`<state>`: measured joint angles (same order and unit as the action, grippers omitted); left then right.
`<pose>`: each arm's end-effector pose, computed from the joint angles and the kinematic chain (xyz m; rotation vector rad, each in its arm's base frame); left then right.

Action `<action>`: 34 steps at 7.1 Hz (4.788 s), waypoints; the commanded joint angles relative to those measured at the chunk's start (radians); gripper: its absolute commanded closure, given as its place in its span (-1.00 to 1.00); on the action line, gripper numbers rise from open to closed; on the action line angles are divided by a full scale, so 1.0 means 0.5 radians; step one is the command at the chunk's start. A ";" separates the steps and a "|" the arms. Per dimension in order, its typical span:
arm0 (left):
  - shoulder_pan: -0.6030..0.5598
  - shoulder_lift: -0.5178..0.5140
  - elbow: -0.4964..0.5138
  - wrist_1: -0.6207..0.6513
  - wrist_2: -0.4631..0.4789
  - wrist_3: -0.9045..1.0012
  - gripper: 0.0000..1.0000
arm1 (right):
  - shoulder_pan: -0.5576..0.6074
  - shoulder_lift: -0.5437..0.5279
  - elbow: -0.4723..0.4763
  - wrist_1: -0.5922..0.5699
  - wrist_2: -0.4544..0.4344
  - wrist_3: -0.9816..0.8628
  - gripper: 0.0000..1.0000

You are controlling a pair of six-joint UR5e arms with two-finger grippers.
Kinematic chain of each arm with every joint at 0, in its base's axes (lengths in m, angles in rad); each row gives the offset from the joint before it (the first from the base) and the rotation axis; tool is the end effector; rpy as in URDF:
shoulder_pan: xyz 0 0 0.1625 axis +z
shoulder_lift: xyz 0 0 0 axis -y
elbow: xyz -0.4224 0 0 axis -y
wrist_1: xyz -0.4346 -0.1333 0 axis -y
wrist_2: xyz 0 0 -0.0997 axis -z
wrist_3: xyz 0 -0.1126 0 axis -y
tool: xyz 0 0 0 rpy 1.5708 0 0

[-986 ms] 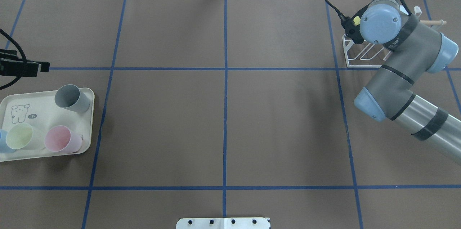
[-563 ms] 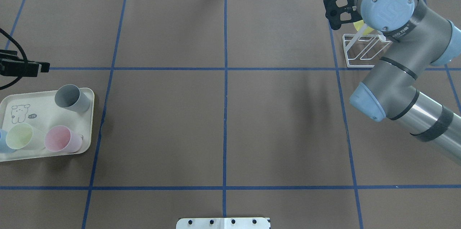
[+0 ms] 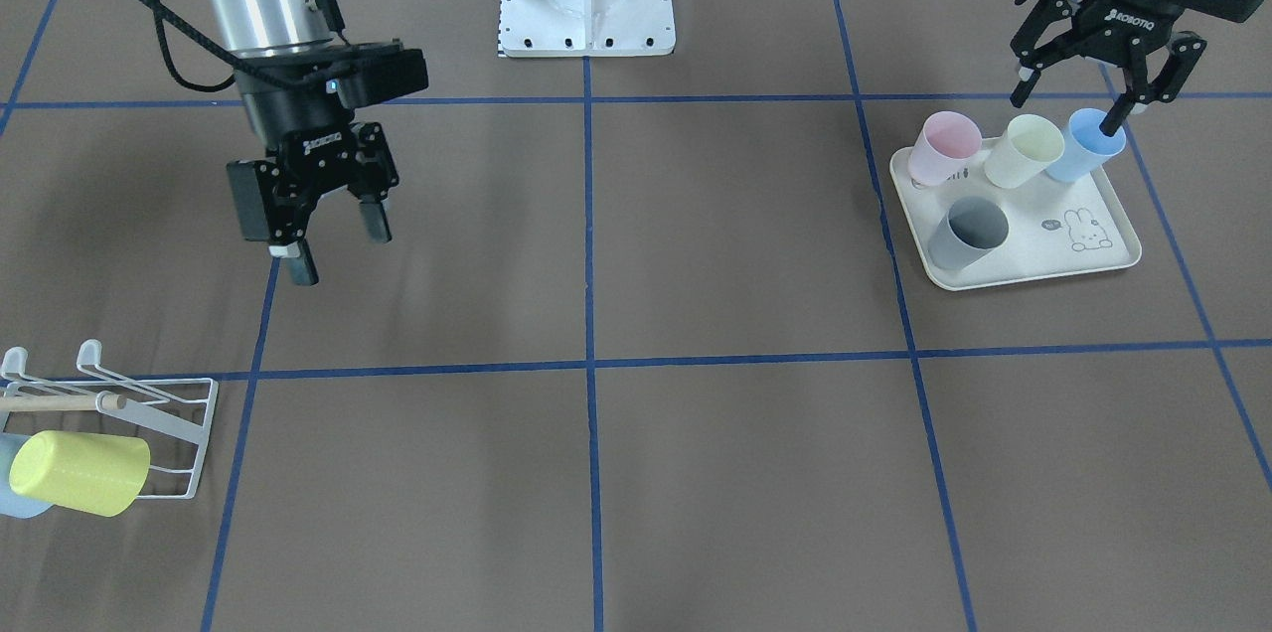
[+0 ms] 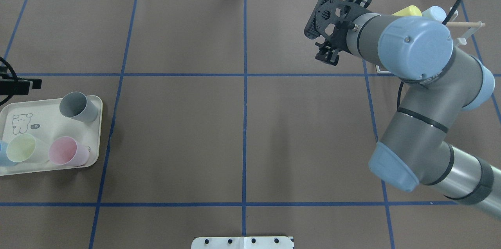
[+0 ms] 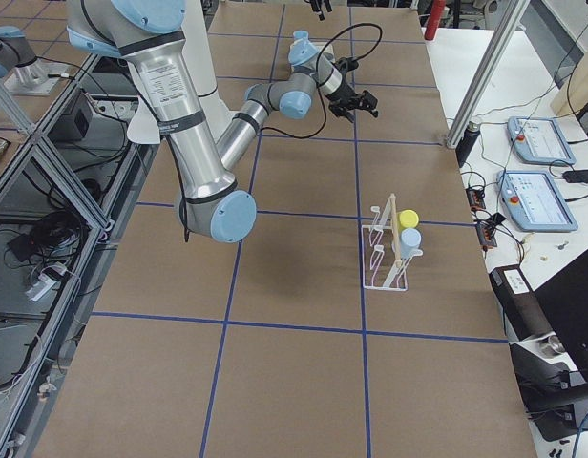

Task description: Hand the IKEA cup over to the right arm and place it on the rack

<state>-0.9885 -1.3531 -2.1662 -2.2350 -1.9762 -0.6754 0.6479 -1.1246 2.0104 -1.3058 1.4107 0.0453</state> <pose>0.1745 -0.4267 0.3808 0.6134 0.9004 0.1274 -0.3866 -0.4823 0.1613 1.1068 -0.4179 -0.6838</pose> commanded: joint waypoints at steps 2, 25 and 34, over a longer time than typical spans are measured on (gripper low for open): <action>0.038 0.022 0.334 -0.315 0.004 -0.027 -1.00 | -0.292 0.126 0.051 0.145 -0.002 0.584 -1.00; 0.348 -0.205 0.789 -0.552 0.185 -0.220 1.00 | -0.409 0.433 -0.063 -0.101 0.471 0.633 -0.99; 0.298 -0.652 0.172 -0.494 -0.232 -1.222 1.00 | -0.513 0.224 -0.875 1.901 0.437 0.560 -0.99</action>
<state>-0.8760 -1.6027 -2.0745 -2.4802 -2.0904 -1.1870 0.4011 -1.0122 1.6395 -0.5024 1.6306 0.3354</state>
